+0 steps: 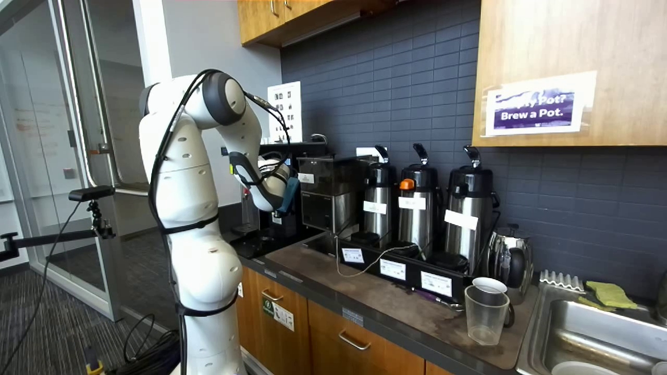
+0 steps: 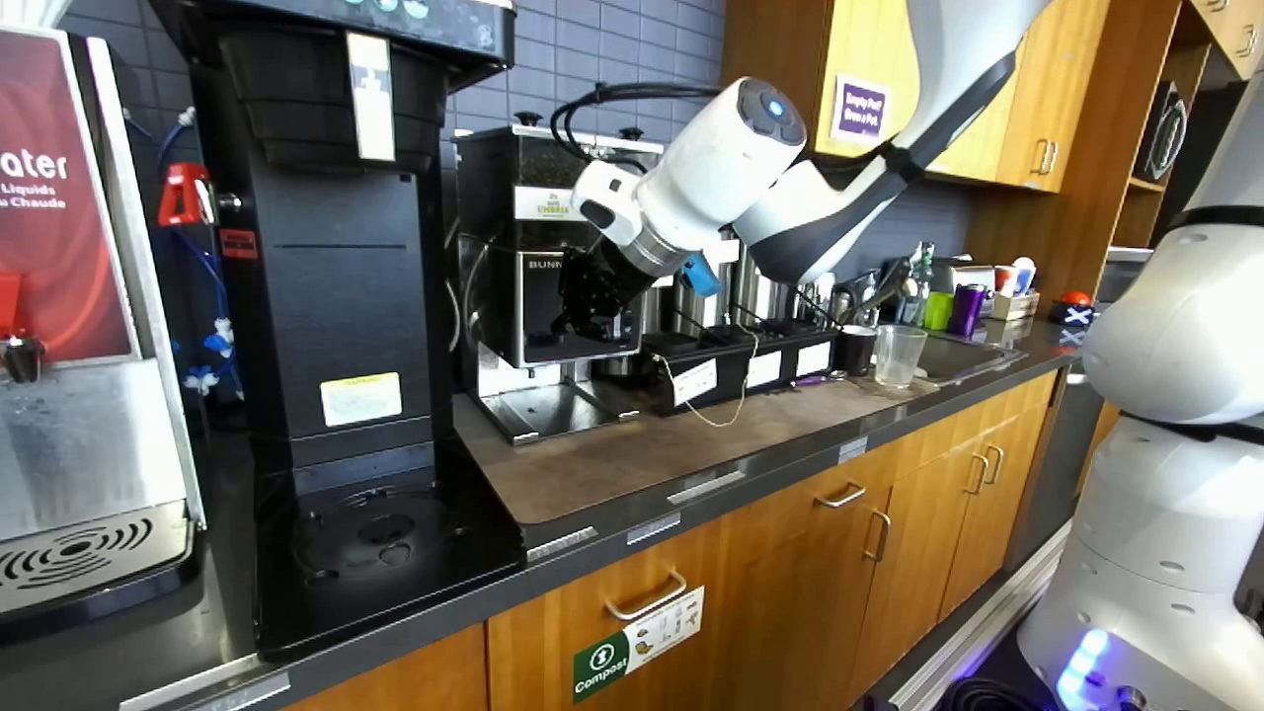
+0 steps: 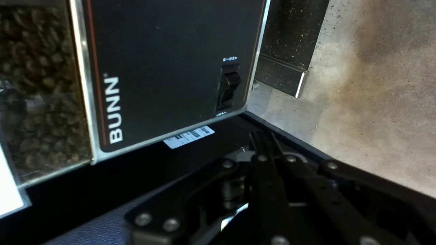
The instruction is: Press a button on the coffeemaker
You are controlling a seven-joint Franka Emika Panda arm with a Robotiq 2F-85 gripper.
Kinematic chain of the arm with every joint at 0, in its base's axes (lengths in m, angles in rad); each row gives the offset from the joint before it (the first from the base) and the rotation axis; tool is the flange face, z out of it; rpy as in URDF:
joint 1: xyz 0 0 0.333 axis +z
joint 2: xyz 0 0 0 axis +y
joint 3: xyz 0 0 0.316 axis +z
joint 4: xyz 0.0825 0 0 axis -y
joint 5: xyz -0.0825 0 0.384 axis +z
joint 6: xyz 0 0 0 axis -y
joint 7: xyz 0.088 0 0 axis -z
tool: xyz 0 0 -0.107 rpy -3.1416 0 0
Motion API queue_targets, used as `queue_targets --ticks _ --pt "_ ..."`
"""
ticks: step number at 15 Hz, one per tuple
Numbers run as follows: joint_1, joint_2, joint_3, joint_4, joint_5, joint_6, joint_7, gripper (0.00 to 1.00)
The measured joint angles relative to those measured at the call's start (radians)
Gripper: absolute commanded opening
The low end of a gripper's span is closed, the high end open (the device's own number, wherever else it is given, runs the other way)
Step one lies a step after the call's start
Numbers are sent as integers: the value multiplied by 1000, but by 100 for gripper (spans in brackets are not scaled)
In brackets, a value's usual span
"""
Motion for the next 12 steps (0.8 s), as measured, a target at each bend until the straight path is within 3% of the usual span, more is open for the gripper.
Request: queue_targets --ticks 12 --pt "0 175 -4 101 -228 -61 99 0"
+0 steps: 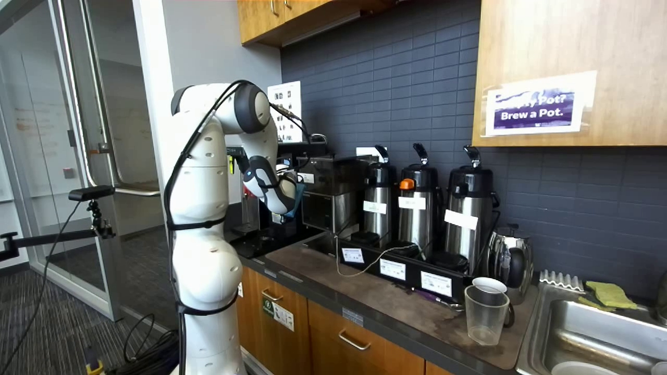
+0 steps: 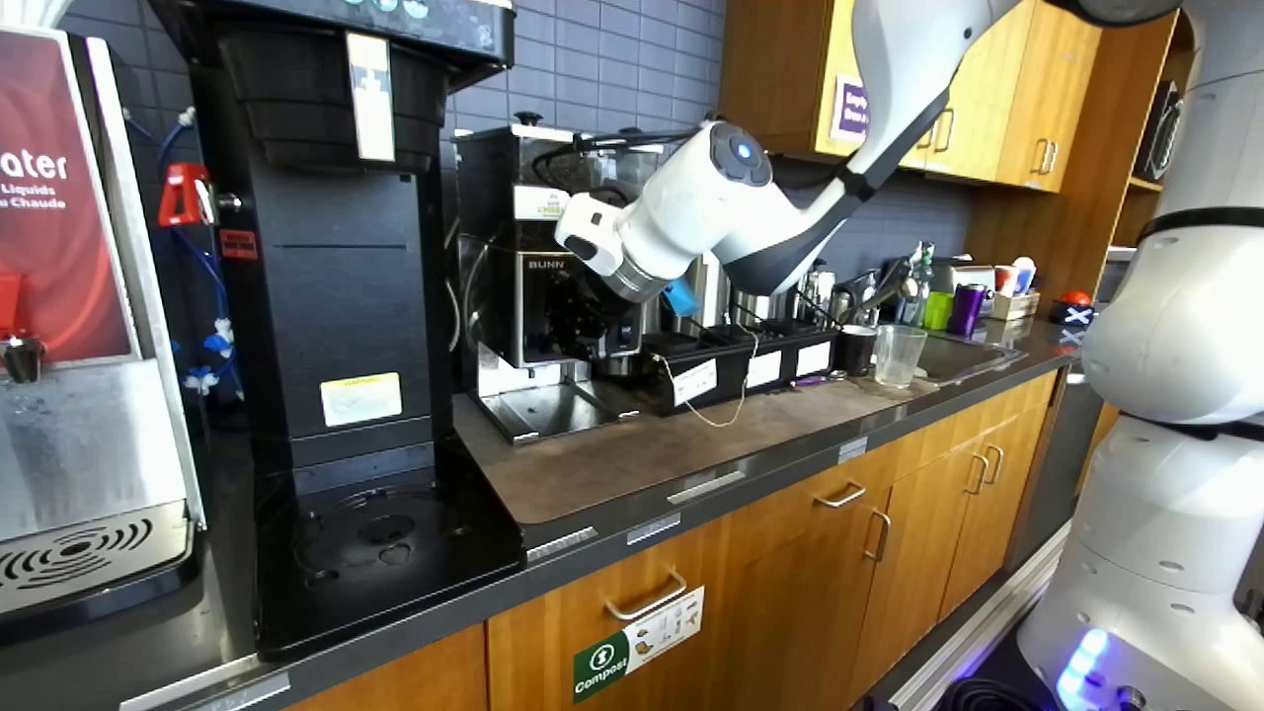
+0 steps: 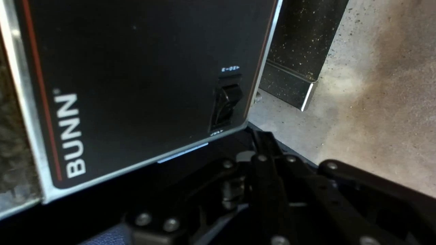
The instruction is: Press a button on the coffeemaker
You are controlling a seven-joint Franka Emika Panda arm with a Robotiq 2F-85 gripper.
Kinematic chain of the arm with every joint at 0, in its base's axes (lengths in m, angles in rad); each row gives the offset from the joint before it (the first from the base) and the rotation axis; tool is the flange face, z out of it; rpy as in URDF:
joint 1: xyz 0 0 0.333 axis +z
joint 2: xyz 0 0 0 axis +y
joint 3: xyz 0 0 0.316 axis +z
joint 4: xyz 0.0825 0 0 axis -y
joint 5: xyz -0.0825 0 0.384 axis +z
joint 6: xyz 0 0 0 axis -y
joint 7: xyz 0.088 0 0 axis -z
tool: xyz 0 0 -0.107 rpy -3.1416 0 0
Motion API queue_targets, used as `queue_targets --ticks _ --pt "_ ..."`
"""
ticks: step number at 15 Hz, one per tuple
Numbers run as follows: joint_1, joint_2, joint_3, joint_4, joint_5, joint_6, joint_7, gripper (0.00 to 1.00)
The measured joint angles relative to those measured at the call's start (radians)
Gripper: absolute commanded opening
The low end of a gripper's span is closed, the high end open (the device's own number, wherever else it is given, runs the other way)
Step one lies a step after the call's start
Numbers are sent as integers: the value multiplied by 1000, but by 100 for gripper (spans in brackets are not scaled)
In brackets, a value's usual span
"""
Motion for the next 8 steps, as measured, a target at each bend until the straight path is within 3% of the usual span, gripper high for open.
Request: queue_targets --ticks 8 --pt "0 35 -1 25 -17 -34 -10 0"
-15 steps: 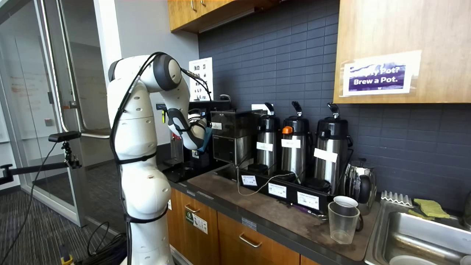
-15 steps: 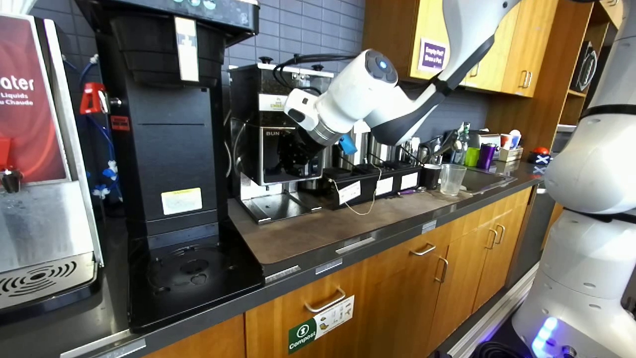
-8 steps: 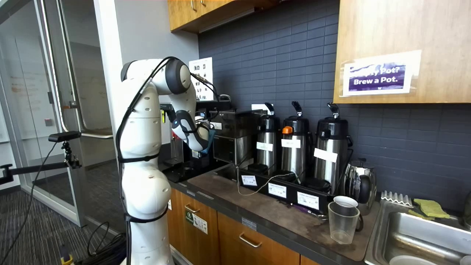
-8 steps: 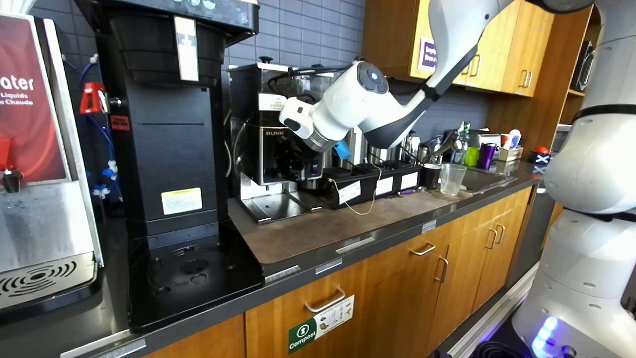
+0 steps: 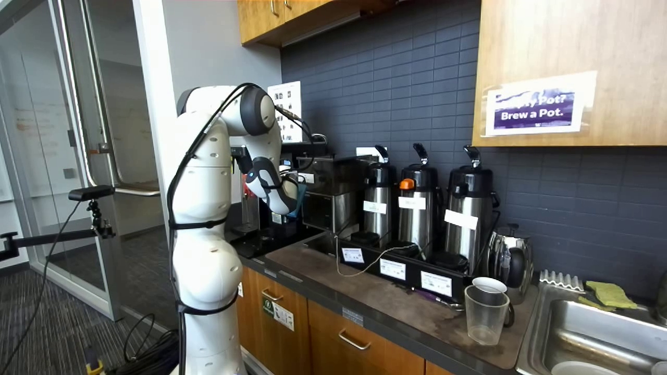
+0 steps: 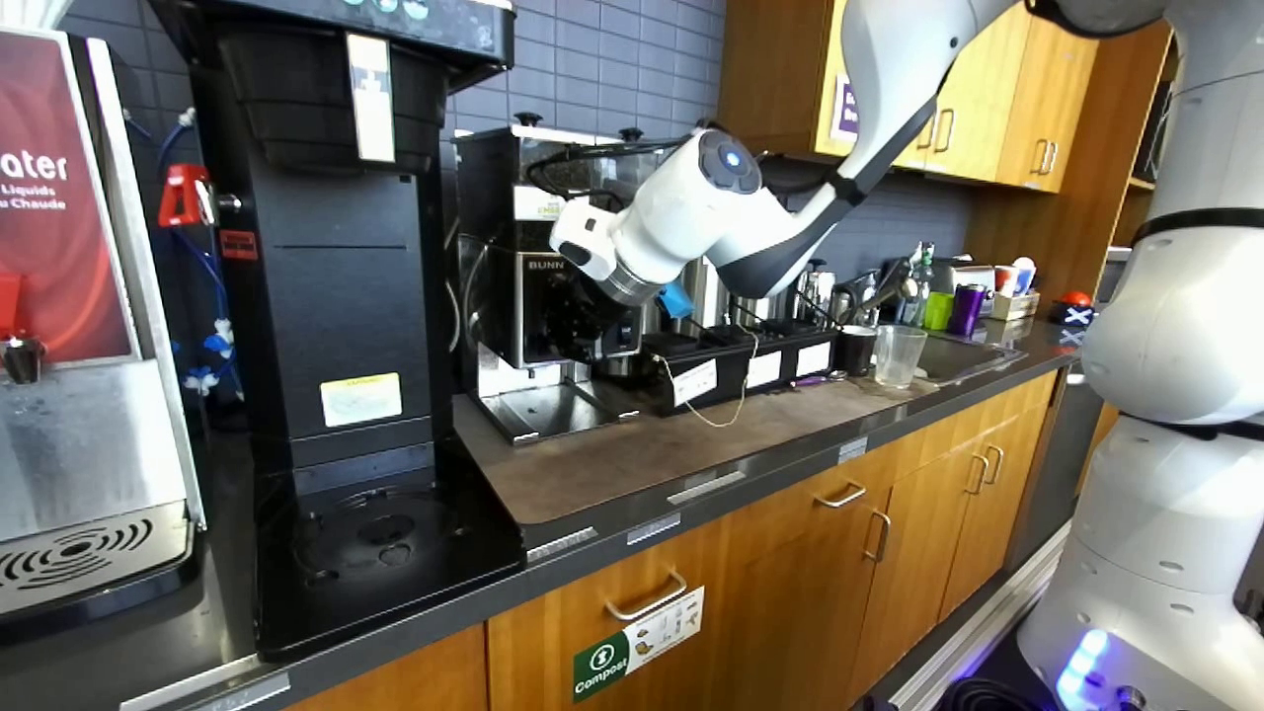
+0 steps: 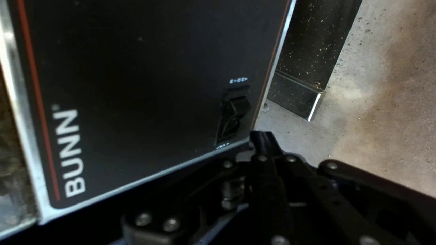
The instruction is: Press a button on the coffeemaker
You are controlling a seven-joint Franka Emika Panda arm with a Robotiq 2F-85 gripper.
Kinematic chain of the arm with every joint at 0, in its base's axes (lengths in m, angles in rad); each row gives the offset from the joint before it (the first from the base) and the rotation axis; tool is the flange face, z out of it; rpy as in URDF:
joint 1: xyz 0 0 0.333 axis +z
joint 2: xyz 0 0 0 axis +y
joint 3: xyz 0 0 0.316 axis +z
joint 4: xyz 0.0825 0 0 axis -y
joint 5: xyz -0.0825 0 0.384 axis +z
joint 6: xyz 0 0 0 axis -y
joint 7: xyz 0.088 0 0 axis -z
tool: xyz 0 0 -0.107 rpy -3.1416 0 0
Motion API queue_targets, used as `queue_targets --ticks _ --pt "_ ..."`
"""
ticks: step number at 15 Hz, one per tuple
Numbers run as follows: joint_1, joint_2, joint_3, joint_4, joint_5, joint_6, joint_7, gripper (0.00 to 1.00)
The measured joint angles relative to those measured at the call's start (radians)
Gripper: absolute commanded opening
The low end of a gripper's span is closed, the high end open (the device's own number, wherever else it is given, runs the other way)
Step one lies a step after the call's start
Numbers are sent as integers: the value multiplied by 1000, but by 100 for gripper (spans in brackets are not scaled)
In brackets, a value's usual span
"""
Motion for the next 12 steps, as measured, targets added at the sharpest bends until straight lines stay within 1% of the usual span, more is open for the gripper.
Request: queue_targets --ticks 5,12 --pt "0 0 0 -1 20 -15 -37 0" --pt "0 0 0 -3 90 -28 -124 0"
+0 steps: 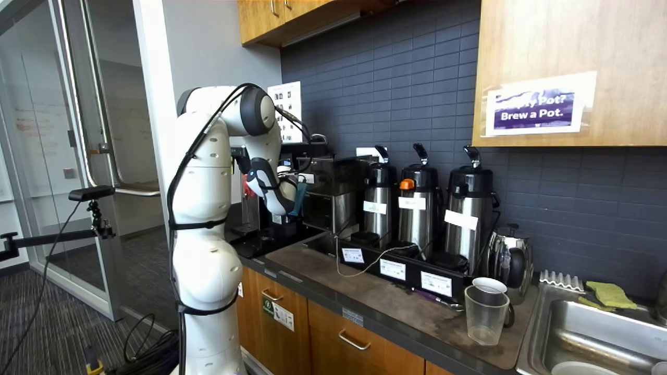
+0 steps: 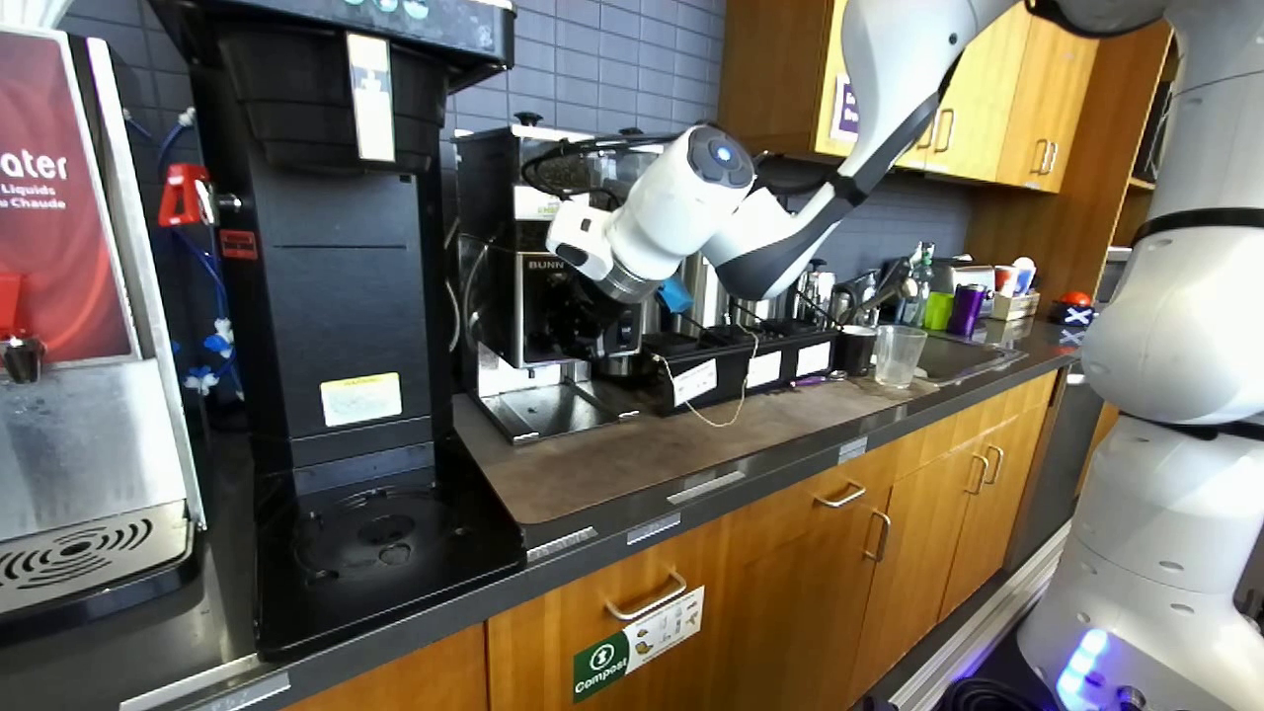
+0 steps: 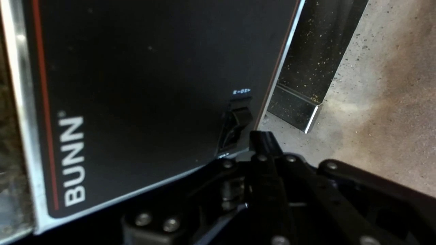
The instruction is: Press a button on the coffeemaker
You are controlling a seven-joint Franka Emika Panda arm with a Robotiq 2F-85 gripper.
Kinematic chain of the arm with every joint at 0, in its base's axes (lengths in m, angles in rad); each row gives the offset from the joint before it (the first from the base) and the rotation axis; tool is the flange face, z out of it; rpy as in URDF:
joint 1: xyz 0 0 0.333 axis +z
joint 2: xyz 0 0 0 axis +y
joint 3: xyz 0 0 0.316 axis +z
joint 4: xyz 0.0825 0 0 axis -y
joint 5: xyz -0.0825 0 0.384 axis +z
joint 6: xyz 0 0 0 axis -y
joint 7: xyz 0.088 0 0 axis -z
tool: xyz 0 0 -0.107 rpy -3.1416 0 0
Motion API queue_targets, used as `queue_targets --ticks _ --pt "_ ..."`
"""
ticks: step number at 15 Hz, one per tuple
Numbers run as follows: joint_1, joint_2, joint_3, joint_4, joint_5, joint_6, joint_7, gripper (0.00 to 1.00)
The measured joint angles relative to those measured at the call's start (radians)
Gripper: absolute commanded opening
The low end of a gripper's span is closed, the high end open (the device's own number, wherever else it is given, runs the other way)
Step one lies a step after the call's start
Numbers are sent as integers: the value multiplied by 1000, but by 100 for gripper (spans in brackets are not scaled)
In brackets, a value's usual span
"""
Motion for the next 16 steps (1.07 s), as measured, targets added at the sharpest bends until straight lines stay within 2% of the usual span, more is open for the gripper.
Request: queue_targets --ticks 6,16 --pt "0 -10 0 -1 61 -12 -80 0" --pt "-1 -50 -1 -24 79 -38 -120 0"
